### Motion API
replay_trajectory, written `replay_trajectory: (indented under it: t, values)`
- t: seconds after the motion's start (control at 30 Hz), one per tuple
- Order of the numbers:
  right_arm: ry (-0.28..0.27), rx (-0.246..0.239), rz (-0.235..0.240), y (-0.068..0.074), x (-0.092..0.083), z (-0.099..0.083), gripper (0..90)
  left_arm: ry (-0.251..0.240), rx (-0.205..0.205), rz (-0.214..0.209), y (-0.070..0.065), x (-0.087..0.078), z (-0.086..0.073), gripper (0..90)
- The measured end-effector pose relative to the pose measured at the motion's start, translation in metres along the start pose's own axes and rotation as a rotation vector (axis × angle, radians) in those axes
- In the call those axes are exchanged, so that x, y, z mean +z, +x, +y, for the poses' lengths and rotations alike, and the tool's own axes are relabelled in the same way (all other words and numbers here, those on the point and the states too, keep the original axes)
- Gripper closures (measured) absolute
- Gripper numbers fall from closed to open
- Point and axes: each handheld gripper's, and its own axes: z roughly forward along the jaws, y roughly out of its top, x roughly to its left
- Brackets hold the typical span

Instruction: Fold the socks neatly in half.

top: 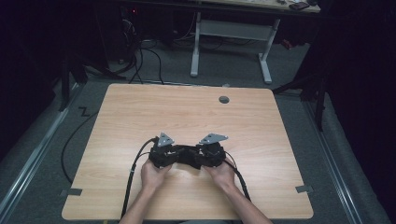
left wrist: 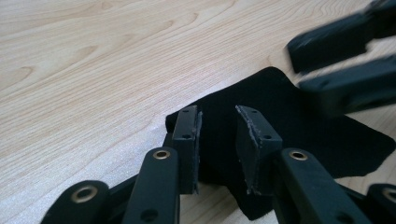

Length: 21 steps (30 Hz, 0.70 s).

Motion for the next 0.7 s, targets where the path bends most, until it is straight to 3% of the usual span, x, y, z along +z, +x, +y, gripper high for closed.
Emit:
replay_trajectory:
  t: [0.07, 0.43, 0.7]
  values:
    - [0.031, 0.013, -0.006, 0.000, 0.008, -0.003, 61.2, -0.003, -0.001, 0.003, 0.000, 0.001, 0.000, 69.2]
    - [0.045, 0.026, -0.042, -0.014, 0.014, -0.006, 60.9, -0.009, -0.013, 0.007, 0.002, 0.018, 0.009, 69.5]
    - [0.053, 0.045, -0.074, -0.029, 0.016, -0.011, 60.8, -0.008, 0.002, 0.016, -0.001, 0.033, 0.019, 69.9]
